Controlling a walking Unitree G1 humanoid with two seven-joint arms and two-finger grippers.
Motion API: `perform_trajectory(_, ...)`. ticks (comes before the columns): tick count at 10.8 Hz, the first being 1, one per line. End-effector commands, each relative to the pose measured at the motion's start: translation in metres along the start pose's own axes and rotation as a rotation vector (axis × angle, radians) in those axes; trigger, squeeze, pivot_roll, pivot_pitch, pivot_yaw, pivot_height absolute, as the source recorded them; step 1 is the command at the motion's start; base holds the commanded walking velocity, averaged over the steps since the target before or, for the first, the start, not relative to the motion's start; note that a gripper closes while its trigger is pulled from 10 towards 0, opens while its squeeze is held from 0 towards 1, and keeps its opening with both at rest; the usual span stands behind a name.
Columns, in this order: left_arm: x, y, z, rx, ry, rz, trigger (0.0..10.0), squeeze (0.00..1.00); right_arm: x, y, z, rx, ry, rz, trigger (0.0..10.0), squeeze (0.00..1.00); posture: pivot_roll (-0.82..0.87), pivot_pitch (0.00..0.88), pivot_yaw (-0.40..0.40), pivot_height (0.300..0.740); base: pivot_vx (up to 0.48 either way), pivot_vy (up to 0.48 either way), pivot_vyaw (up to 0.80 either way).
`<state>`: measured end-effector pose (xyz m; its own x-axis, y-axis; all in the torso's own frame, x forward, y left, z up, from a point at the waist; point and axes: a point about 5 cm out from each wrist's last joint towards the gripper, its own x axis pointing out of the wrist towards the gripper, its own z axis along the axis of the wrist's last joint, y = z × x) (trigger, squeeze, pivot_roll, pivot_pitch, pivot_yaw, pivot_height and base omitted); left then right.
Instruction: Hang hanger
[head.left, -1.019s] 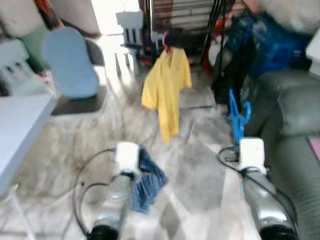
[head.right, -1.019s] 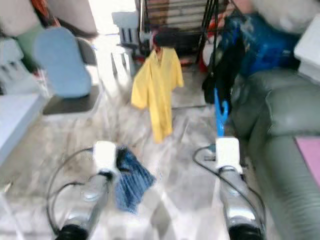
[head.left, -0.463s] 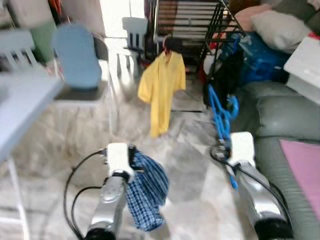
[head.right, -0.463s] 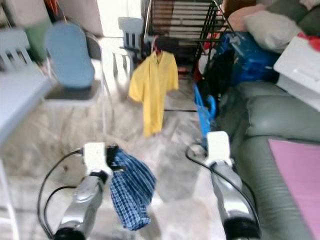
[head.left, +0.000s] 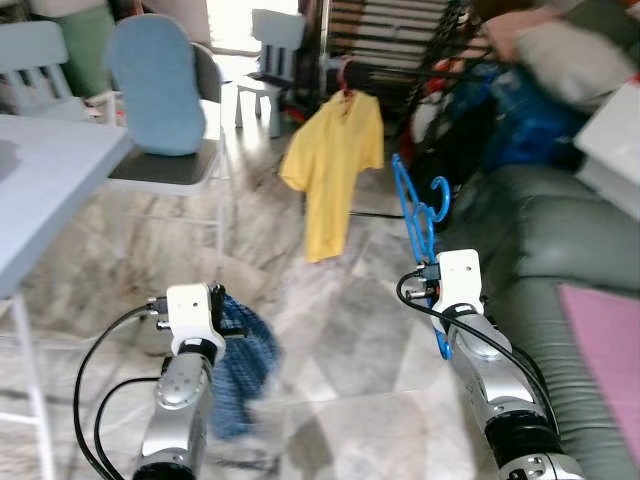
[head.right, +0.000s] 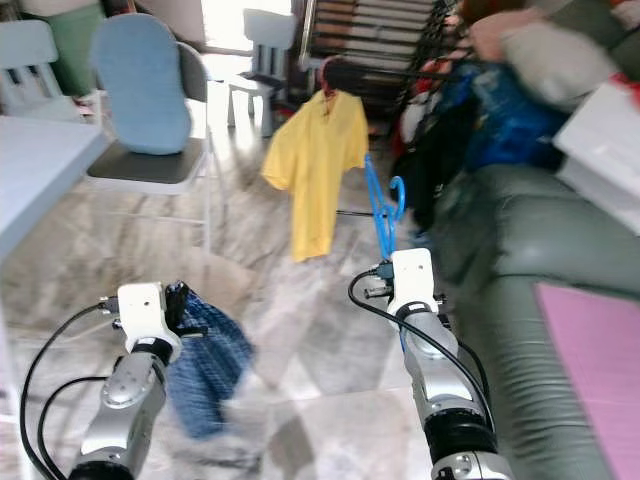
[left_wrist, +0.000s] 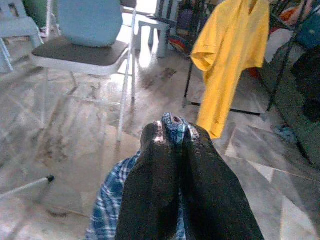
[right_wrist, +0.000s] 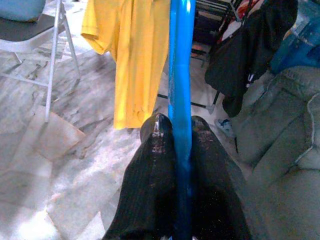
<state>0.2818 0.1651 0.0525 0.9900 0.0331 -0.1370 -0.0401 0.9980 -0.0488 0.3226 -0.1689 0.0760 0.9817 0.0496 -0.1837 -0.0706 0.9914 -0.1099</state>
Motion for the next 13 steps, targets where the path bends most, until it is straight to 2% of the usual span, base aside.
perform_trajectory(1,0.006,-0.002,0.012,0.002,-0.03,-0.022,10.0,0.0,-0.001,-0.003,-0.002,0.011,-0.009,-0.025,10.0,0.0,-0.07,0.0,-0.038,0.74,0.0,0.0,0.0)
perform_trajectory(3,0.007,-0.002,0.01,-0.001,-0.014,-0.029,10.0,0.0,-0.005,-0.003,-0.004,0.021,-0.01,-0.035,10.0,0.0,-0.11,0.0,-0.006,0.74,0.0,0.27,-0.58)
perform_trajectory(4,0.006,-0.004,0.006,-0.005,0.006,-0.04,10.0,0.0,-0.008,-0.01,-0.008,0.021,0.001,-0.065,10.0,0.0,-0.12,0.0,0.008,0.74,0.0,0.368,-0.78)
perform_trajectory(6,0.005,-0.007,0.004,0.006,0.017,-0.064,10.0,0.0,-0.013,-0.016,-0.014,0.025,0.013,-0.09,10.0,0.0,-0.12,0.0,0.012,0.74,0.0,0.414,-0.79)
perform_trajectory(9,0.004,-0.004,0.005,0.009,0.016,-0.058,10.0,0.0,-0.015,-0.016,-0.016,0.025,0.024,-0.087,10.0,0.0,-0.12,0.0,0.008,0.74,0.0,0.43,-0.71)
perform_trajectory(11,0.002,-0.005,0.002,0.018,0.031,-0.07,10.0,0.0,-0.017,-0.017,-0.017,0.026,0.025,-0.09,10.0,0.0,-0.13,0.0,0.017,0.74,0.0,0.428,0.0)
perform_trajectory(13,0.001,-0.017,0.003,0.015,0.023,-0.106,10.0,0.0,-0.019,-0.015,-0.019,0.029,0.031,-0.089,10.0,0.0,-0.13,0.0,0.02,0.74,0.0,0.0,0.0)
